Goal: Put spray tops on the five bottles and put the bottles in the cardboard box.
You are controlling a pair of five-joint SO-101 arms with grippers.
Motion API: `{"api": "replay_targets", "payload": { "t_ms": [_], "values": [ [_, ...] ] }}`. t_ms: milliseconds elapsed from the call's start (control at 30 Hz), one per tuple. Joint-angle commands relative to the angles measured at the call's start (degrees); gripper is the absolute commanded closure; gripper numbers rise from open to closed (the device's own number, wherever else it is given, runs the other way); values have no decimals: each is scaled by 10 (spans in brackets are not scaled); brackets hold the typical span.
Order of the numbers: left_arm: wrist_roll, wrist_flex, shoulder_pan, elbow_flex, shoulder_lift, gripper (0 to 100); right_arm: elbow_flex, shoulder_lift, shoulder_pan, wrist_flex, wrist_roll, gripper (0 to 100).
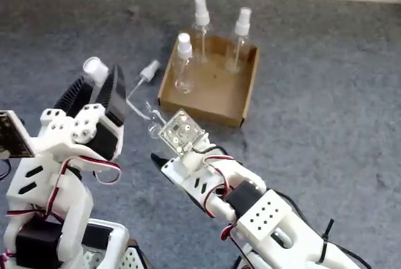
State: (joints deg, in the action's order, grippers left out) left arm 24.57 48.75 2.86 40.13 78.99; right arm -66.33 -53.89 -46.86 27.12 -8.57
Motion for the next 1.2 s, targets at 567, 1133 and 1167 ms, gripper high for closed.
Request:
{"api": "replay_targets", "payload": {
  "t_ms": [567,1133,1167],
  "values": [
    [1,-11,44,92,3,996,1,-17,8,-15,5,995],
    [-12,-18,16,-33,3,996,0,-17,-13,-14,2,995],
    [-12,-18,20,-33,3,996,0,-17,-15,-14,2,995]
  ]
}}
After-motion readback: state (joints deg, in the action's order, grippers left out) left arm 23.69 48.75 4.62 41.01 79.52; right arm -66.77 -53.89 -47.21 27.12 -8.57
